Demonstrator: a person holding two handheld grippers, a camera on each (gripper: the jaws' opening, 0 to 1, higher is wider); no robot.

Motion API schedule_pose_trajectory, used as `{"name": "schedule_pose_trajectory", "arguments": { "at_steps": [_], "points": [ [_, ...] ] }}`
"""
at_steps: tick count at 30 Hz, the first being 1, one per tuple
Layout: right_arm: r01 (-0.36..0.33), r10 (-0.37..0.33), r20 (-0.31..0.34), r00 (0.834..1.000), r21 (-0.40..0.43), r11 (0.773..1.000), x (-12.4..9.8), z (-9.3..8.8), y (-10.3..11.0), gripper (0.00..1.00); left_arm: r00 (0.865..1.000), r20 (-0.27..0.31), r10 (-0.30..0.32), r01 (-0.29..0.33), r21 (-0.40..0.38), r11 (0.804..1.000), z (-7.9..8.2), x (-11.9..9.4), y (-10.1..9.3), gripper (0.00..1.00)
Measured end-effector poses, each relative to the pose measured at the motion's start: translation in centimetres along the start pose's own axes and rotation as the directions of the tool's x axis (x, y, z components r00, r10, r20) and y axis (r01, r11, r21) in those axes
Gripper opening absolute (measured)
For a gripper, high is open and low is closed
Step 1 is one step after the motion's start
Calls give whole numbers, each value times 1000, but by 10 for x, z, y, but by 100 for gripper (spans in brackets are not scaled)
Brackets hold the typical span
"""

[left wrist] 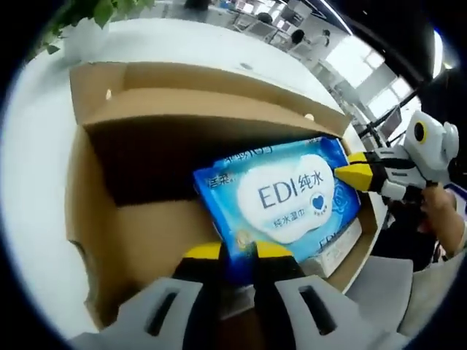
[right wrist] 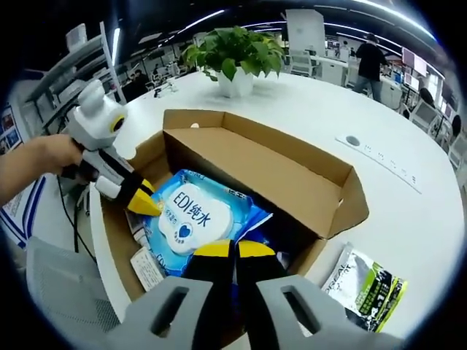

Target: Operate the shoe box by opening the lid, removing the specified soft item, and placing it in the target area until the item is outside and the box remains undamaged.

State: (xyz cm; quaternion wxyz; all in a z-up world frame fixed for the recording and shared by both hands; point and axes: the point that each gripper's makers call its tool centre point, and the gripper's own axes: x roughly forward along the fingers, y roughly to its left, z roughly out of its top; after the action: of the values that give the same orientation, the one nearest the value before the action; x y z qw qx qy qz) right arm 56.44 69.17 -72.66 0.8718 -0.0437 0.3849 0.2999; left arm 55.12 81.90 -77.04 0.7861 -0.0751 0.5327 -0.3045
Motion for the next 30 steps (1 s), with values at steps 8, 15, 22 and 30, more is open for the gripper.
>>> {"name": "schedule_pose_trajectory", "arguments": {
  "at_steps": [8,15,22,30],
  "points": [
    [-7,6,15,1000,65,998,-1,0,0,0,1000,29,-4,4,-19,1000,2,-2,1,0],
    [-13,11,28,1000,94,996,-5,3,1,0,999,51,0,-1,11,1000,5,-10,-5,0],
    [-27,19,58,998,125,992,-14,10,3,0,997,83,-3,2,11,1000,12,-24,-9,0],
    [-42,29,83,996,162,986,-24,18,4,0,993,120,0,-2,21,1000,19,-40,-19,0]
  ]
}}
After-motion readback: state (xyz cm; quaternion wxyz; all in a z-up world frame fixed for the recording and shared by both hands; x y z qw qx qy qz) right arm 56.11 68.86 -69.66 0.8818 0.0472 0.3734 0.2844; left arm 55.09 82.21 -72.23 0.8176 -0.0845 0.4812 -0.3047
